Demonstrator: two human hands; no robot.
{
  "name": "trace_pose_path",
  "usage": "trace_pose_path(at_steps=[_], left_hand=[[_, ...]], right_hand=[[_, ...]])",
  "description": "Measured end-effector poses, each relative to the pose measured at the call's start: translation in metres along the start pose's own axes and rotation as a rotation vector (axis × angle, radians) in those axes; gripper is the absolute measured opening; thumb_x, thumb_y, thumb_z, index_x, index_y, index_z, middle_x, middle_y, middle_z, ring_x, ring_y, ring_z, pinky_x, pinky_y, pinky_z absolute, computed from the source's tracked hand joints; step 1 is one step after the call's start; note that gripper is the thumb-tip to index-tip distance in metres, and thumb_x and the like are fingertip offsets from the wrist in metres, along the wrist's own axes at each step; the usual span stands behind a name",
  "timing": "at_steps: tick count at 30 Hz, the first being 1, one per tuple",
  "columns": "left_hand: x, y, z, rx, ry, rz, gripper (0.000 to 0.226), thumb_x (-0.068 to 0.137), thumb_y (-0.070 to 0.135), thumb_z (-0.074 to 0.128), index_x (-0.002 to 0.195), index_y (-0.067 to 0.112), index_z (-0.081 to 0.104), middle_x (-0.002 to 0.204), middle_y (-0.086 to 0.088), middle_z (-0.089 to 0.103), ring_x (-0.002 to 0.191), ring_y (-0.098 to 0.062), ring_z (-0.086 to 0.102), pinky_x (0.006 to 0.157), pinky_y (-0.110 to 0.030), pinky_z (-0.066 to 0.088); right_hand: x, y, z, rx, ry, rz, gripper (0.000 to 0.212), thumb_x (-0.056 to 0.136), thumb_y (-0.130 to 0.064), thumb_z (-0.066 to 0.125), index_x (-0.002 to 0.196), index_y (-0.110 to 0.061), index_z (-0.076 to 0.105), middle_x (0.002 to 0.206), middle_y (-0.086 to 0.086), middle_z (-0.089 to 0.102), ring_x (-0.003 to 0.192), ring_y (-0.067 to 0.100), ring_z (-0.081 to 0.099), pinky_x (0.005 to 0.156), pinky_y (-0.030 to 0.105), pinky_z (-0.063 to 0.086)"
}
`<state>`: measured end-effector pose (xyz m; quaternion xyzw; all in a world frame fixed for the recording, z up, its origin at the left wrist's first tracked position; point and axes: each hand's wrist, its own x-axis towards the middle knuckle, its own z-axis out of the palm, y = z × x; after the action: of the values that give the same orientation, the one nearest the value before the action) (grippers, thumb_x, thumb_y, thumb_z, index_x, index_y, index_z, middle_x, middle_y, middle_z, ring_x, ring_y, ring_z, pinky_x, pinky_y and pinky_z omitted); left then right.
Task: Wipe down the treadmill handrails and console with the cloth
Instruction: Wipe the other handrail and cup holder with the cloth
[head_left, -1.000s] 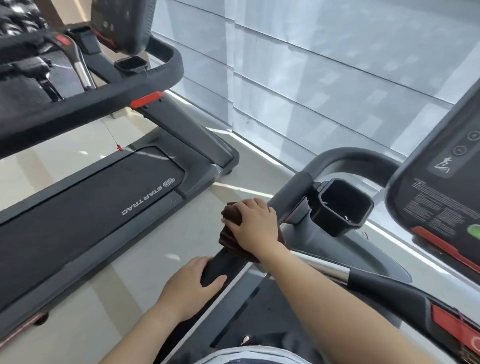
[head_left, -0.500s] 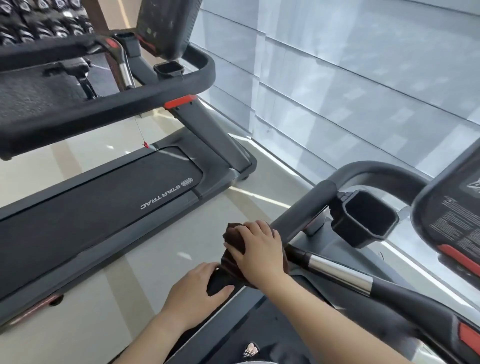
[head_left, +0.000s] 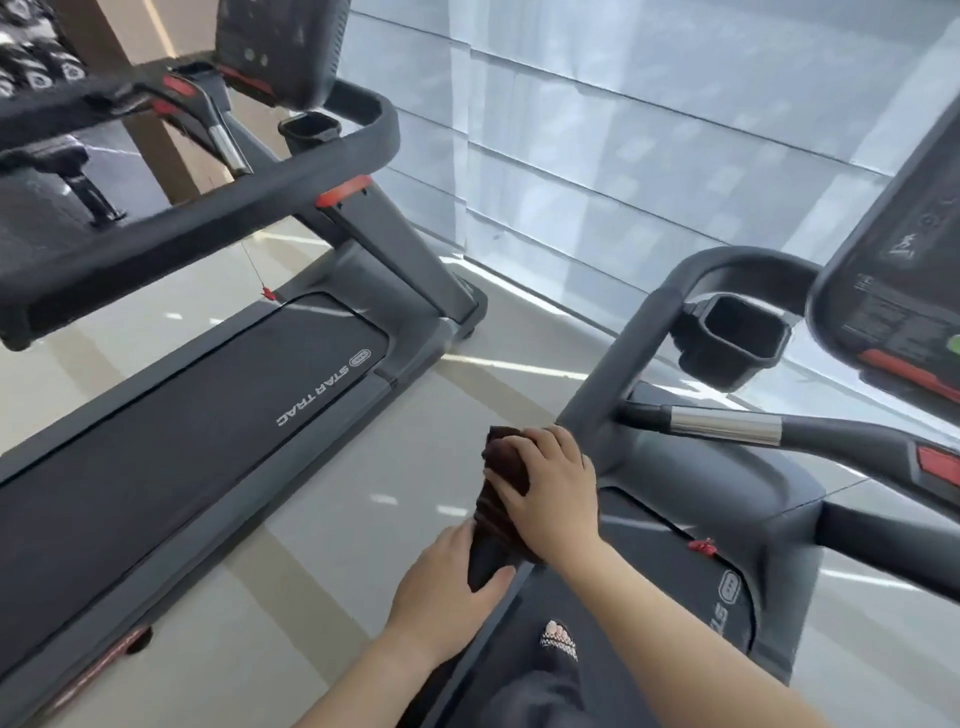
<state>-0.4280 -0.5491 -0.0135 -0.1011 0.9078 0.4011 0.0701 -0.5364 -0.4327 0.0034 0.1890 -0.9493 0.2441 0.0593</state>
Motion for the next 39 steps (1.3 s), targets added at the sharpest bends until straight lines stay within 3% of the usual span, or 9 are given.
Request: trace_pose_path(at_steps=[6, 11, 15, 22, 27, 32, 39], left_hand=[[0.0, -0.002, -0.002, -0.014, 0.013, 0.049, 0.043, 0.079, 0.057, 0.05, 0.118, 0.038, 0.044, 0.1, 0.021, 0.048, 0.094, -0.008, 0.055, 0.075, -0.022, 0.043], [0.0, -0.003, -0.002, -0.022, -0.001, 0.032, 0.053, 0.077, 0.06, 0.048, 0.124, 0.035, 0.044, 0.11, 0.02, 0.053, 0.097, -0.005, 0.054, 0.081, -0.022, 0.046], [0.002, -0.003, -0.001, -0.026, -0.014, -0.024, 0.06, 0.078, 0.057, 0.052, 0.131, 0.031, 0.041, 0.121, 0.017, 0.052, 0.108, -0.006, 0.052, 0.09, -0.024, 0.045], [0.002, 0.002, -0.002, -0.032, -0.025, -0.037, 0.048, 0.074, 0.057, 0.052, 0.119, 0.041, 0.042, 0.111, 0.018, 0.054, 0.097, -0.004, 0.054, 0.078, -0.02, 0.045], [0.002, 0.001, -0.001, -0.014, 0.003, -0.047, 0.049, 0.073, 0.059, 0.051, 0.118, 0.042, 0.042, 0.108, 0.024, 0.052, 0.094, 0.002, 0.052, 0.072, -0.011, 0.039], [-0.003, 0.003, -0.001, 0.003, 0.0, -0.053, 0.052, 0.075, 0.06, 0.051, 0.123, 0.041, 0.041, 0.109, 0.026, 0.05, 0.094, 0.002, 0.053, 0.068, -0.007, 0.037], [-0.001, 0.0, -0.003, -0.038, -0.039, -0.009, 0.041, 0.079, 0.055, 0.053, 0.117, 0.041, 0.046, 0.112, 0.018, 0.056, 0.097, -0.002, 0.054, 0.079, -0.021, 0.045]], right_hand=[[0.003, -0.001, 0.001, 0.053, 0.063, 0.048, 0.033, 0.082, -0.045, 0.063, 0.108, -0.026, 0.065, 0.113, -0.005, 0.062, 0.113, 0.023, 0.048, 0.088, 0.044, 0.044], [0.036, 0.017, -0.002, 0.041, 0.124, 0.167, 0.033, 0.084, -0.048, 0.058, 0.109, -0.027, 0.063, 0.113, -0.005, 0.06, 0.114, 0.023, 0.045, 0.089, 0.045, 0.042], [0.044, 0.018, -0.005, -0.001, 0.04, 0.168, 0.037, 0.084, -0.048, 0.056, 0.114, -0.026, 0.061, 0.118, -0.004, 0.058, 0.119, 0.023, 0.041, 0.092, 0.048, 0.039], [-0.004, 0.017, -0.005, 0.18, 0.076, 0.077, 0.04, 0.084, -0.045, 0.062, 0.118, -0.023, 0.06, 0.124, -0.002, 0.055, 0.125, 0.027, 0.04, 0.101, 0.048, 0.036], [0.029, 0.023, -0.01, 0.106, 0.037, 0.068, 0.04, 0.083, -0.047, 0.062, 0.114, -0.023, 0.062, 0.121, -0.003, 0.057, 0.12, 0.024, 0.041, 0.093, 0.047, 0.04], [0.019, 0.014, -0.005, 0.061, -0.004, 0.146, 0.041, 0.086, -0.05, 0.054, 0.121, -0.028, 0.054, 0.133, -0.004, 0.048, 0.132, 0.024, 0.026, 0.098, 0.05, 0.033], [-0.023, -0.003, -0.002, 0.091, -0.022, 0.155, 0.054, 0.086, -0.055, 0.051, 0.133, -0.029, 0.043, 0.141, -0.007, 0.04, 0.137, 0.023, 0.021, 0.102, 0.048, 0.038]])
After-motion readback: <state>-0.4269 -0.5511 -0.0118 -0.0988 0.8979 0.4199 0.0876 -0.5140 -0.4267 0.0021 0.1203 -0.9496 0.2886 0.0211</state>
